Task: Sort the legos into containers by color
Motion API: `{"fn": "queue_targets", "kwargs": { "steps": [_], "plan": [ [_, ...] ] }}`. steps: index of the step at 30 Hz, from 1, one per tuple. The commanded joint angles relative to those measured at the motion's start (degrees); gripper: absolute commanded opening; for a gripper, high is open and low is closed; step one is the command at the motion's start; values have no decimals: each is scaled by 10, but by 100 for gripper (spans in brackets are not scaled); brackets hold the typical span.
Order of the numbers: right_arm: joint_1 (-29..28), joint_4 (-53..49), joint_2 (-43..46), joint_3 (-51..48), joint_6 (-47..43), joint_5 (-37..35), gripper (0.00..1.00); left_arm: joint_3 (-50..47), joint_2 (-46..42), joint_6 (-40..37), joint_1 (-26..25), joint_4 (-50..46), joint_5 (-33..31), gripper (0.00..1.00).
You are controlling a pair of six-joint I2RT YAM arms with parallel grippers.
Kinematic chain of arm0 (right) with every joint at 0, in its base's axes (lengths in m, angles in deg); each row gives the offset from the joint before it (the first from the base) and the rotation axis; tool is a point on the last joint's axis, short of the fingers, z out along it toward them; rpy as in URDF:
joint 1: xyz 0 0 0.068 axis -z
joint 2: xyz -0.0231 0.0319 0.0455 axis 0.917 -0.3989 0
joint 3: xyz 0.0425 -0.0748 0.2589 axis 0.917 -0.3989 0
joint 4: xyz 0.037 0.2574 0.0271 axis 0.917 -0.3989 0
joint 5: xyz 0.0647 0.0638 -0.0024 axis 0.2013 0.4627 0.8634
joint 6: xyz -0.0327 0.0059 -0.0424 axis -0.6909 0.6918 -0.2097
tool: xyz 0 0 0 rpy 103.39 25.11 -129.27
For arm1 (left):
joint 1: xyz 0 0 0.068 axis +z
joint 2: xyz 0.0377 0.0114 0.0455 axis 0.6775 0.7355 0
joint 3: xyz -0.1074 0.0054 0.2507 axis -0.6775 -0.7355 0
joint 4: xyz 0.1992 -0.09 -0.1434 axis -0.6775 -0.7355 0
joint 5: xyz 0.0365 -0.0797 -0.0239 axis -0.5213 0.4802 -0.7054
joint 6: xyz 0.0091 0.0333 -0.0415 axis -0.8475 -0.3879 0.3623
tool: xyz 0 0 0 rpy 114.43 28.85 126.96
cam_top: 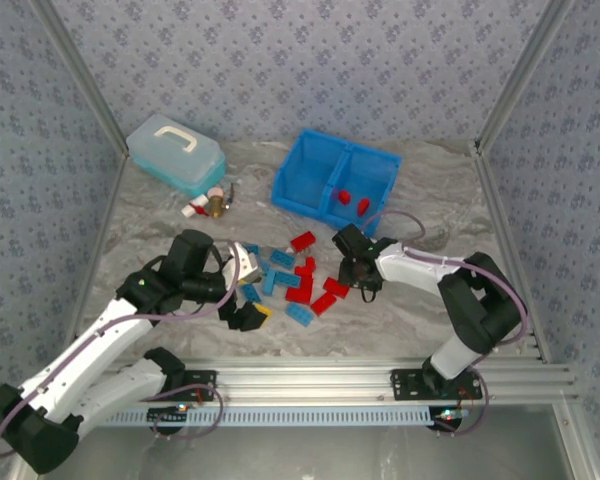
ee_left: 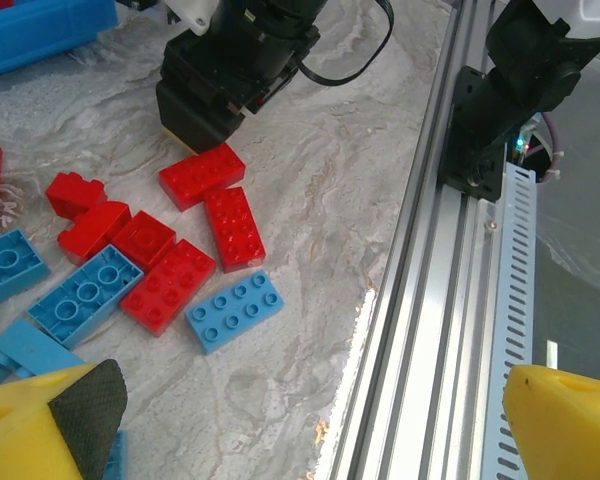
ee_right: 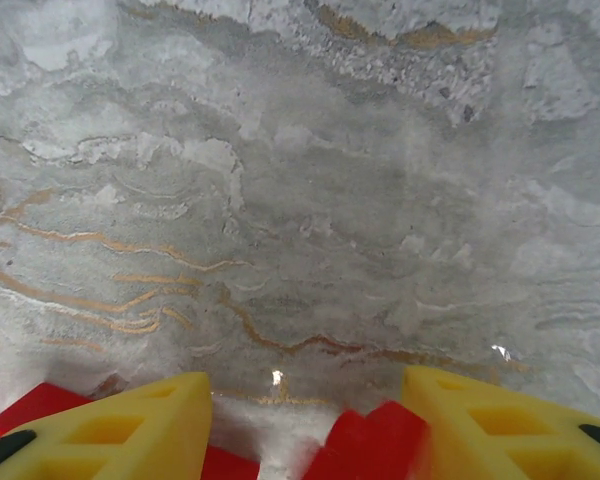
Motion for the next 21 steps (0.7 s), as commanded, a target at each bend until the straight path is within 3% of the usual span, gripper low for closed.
{"fn": "queue_targets", "kwargs": {
  "steps": [1, 11, 17, 21],
  "plan": [
    [-6, -2, -18, 18, 8, -4, 48, 0, -9, -13, -3, -7, -2, 99],
    [-8, -17, -15, 23, 9, 4, 22, 1, -10, -8, -2, -5, -21, 99],
    [-6, -30, 12, 21, -6, -4, 21, 2, -11, -8, -2, -6, -29, 99],
    [0, -68, 50, 74, -35, -43, 22, 2, -10, -6, -3, -4, -29, 99]
  ]
}}
